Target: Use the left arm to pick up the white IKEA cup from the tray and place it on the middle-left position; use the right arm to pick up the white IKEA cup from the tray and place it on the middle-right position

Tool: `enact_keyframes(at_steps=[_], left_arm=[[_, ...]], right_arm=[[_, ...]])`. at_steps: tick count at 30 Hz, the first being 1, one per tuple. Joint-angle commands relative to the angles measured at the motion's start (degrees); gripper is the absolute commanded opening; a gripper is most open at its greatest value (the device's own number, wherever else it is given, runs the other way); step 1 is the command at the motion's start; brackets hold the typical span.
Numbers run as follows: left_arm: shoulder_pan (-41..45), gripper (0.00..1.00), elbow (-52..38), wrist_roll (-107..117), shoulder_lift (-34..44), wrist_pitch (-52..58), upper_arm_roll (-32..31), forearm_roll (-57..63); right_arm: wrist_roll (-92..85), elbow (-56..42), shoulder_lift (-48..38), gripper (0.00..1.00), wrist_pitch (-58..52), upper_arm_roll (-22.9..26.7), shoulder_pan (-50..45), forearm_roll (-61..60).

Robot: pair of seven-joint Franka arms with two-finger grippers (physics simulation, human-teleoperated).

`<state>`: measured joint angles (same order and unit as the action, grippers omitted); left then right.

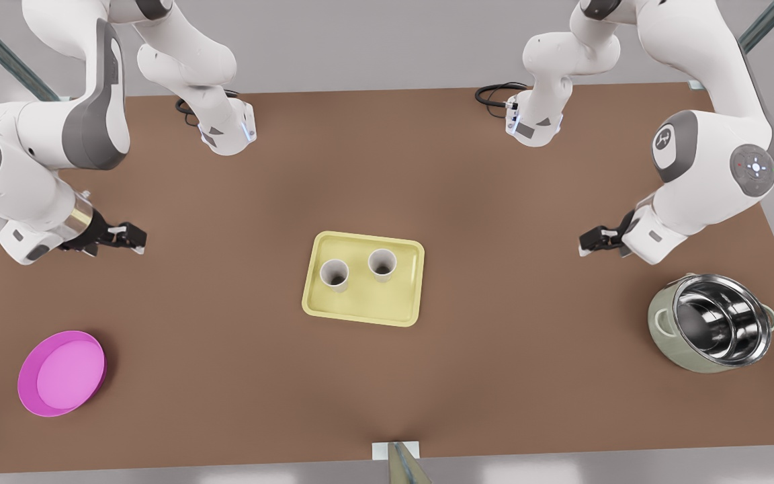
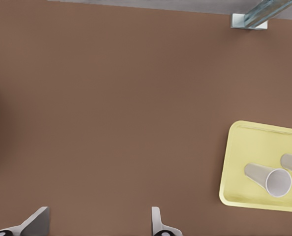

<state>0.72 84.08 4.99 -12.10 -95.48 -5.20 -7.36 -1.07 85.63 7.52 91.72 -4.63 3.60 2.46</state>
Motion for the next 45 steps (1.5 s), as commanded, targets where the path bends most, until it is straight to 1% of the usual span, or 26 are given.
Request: enact_keyframes(at_steps=[1, 5, 7, 8, 9, 10, 12, 13, 14, 17, 19, 20, 21, 22, 24, 26, 27, 30, 31, 33, 35, 41, 43, 45], left_arm=[[0.07, 1.0, 0.38, -0.42, 0.24, -2.78, -0.08, -0.03], [0.07, 1.0, 0.29, -1.03, 0.33, 0.73, -0.08, 1.29], [1.39, 1.0, 0.29, -1.39, -0.29, 0.38, -0.87, 1.03], [2.97, 1.0, 0.03, -0.86, -0.82, 0.21, -0.87, 1.12], [7.01, 1.0, -1.03, 0.8, -2.66, -1.72, -0.87, 1.29], [8.76, 1.0, -1.03, 6.32, -3.54, -4.79, -0.87, 1.47], [11.75, 1.0, -0.85, 11.0, -4.5, -5.42, -0.87, 2.25], [15.44, 1.0, -0.41, 16.51, -5.9, -5.42, -0.87, 6.2], [17.9, 1.0, 0.28, 21.54, -6.53, -5.51, -0.96, 6.3], [26.52, 1.0, 0.82, 34.99, -11.8, -10.86, -0.87, 6.57], [27.58, 1.0, 0.73, 38.87, -12.77, -14.47, -0.87, 5.25], [27.67, 1.0, 0.73, 38.78, -12.86, -14.39, -0.95, 4.46], [29.6, 1.0, 0.64, 38.87, -14.17, -14.65, -0.87, 4.98], [29.78, 1.0, 0.82, 39.91, -15.76, -16.66, -0.87, 4.37], [33.03, 1.0, 0.64, 47.56, -18.66, -21.85, -0.87, 5.07], [35.14, 1.0, 0.47, 50.03, -21.82, -27.21, -0.87, 5.25], [36.19, 1.0, 0.12, 52.93, -23.49, -30.29, -0.87, 5.42], [36.63, 1.0, -0.85, 52.75, -25.43, -31.96, -0.69, 6.92], [36.63, 1.0, -2.26, 52.58, -26.13, -32.4, -0.6, 6.92], [36.63, 1.0, -5.07, 52.49, -28.15, -32.67, -0.6, 9.11], [36.72, 1.0, -4.37, 52.49, -28.5, -32.67, -0.69, 11.49], [38.83, 1.0, 1.52, 50.29, -28.33, -32.4, -0.69, 11.66], [38.83, 1.0, 1.78, 50.38, -28.06, -31.96, -0.69, 11.66], [38.74, 1.0, 1.96, 50.29, -28.24, -31.96, -0.69, 11.66]], right_arm=[[-0.6, -0.02, -0.05, 1.0, 3.02, -0.03, -0.09, 0.0], [-0.69, -0.11, -0.05, 1.0, 2.85, -0.03, -0.09, -0.09], [-0.52, -0.11, -0.05, 1.0, 3.02, -0.29, -0.44, 0.0], [-0.52, -0.11, 0.04, 1.0, 3.11, -0.29, -1.23, -0.18], [-0.52, -0.02, 0.57, 1.0, 3.11, -0.47, -1.93, -0.18], [-0.52, -0.02, 1.09, 1.0, 3.29, -0.47, -2.46, -0.7], [-0.52, 0.33, 1.45, 1.0, 4.6, -0.55, -4.22, -1.32], [-0.43, 0.33, 1.88, 1.0, 4.69, -0.55, -4.31, -1.32], [-0.34, 0.33, 2.32, 1.0, 5.75, -0.55, -5.27, -1.32], [2.73, 0.15, 3.91, 1.0, 6.01, -0.64, -8.44, -1.23], [4.49, 0.24, 4.43, 1.0, 6.54, -0.64, -10.28, -1.23], [4.76, 0.24, 4.52, 1.0, 6.63, -0.64, -11.43, -1.32], [4.76, 0.33, 4.52, 1.0, 6.63, -0.73, -12.66, -1.32], [4.76, 0.5, 4.87, 1.0, 6.63, -0.73, -14.15, -1.32], [7.39, 0.59, 6.63, 1.0, 6.72, -0.9, -16.61, -1.32], [9.5, 1.12, 7.16, 1.0, 7.51, -1.08, -16.96, -1.58], [11.96, 1.65, 7.69, 1.0, 8.3, -2.13, -17.05, -3.86], [15.12, 1.3, 9.53, 1.0, 9.97, -2.22, -19.51, -4.48], [17.23, 1.12, 9.88, 1.0, 10.14, -2.22, -21.09, -4.22], [19.35, 1.03, 10.41, 1.0, 9.97, -2.14, -21.09, -2.81], [19.35, 1.03, 10.41, 1.0, 10.06, -1.96, -20.83, -2.99], [18.73, 0.94, 10.5, 1.0, 12.08, -1.87, -20.65, -2.9], [19.7, 0.16, 13.13, 1.0, 12.25, -2.13, -21.27, -2.73], [20.14, -0.55, 13.93, 1.0, 13.39, -2.49, -23.29, -3.08]])
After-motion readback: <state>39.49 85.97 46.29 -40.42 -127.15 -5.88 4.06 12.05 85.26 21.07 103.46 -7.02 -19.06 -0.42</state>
